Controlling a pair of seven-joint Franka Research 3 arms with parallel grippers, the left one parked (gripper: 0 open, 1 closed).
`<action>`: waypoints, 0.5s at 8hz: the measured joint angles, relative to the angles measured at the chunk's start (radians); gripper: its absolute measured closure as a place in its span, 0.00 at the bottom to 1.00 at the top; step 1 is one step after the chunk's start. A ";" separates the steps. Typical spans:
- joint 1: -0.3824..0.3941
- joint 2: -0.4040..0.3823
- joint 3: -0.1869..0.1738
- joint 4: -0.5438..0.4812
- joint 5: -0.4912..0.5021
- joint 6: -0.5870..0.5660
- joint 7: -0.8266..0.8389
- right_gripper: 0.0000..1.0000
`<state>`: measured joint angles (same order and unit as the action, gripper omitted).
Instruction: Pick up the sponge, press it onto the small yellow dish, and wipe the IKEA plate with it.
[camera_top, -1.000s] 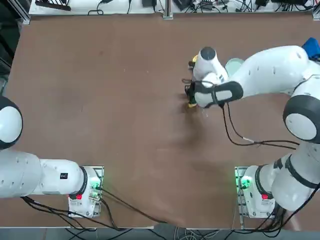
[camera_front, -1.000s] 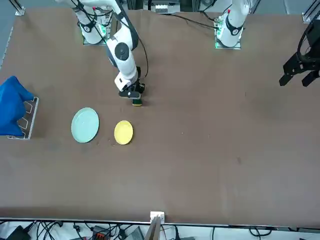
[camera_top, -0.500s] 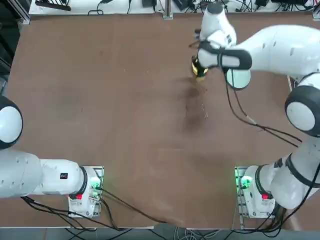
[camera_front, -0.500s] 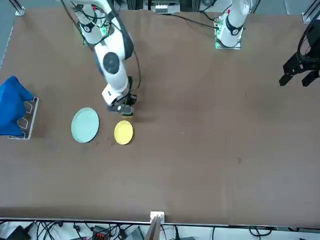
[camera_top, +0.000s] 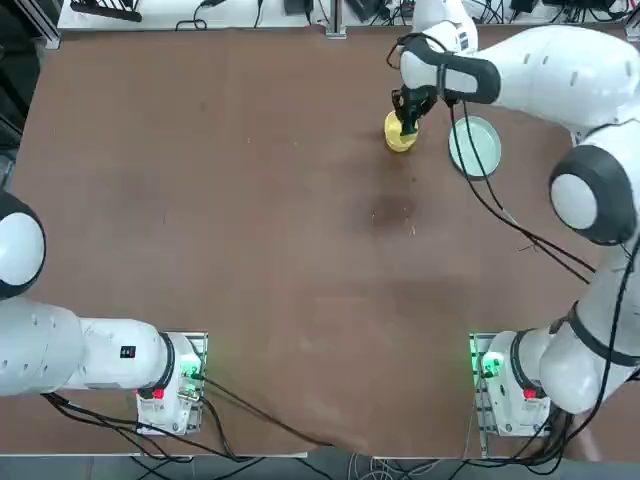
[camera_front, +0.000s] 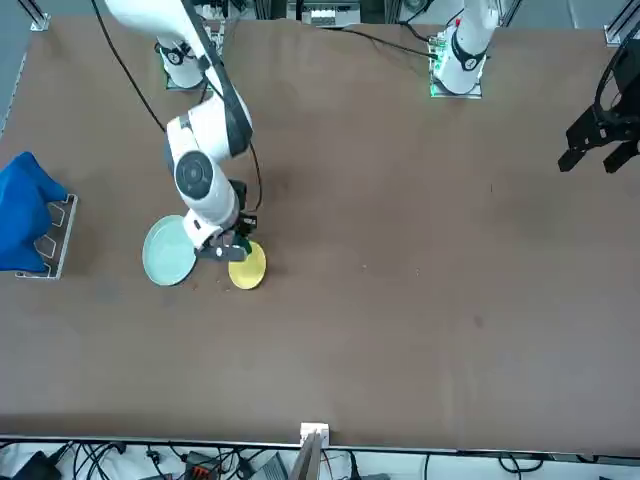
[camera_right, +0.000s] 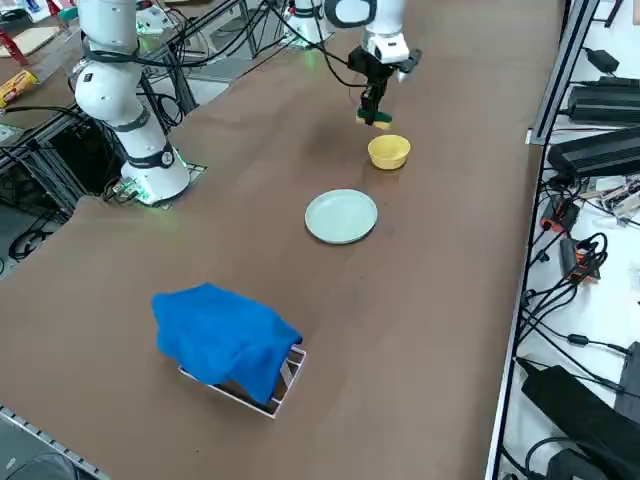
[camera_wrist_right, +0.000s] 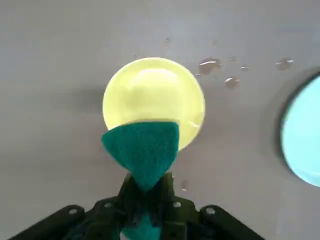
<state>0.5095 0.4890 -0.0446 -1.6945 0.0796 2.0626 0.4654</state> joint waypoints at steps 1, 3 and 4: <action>-0.008 0.038 0.000 0.023 0.025 -0.002 -0.026 0.90; -0.039 0.102 0.000 0.066 0.046 -0.003 -0.092 0.90; -0.055 0.123 0.000 0.085 0.051 -0.003 -0.111 0.90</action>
<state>0.4540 0.6122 -0.0446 -1.6094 0.1302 2.0594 0.3541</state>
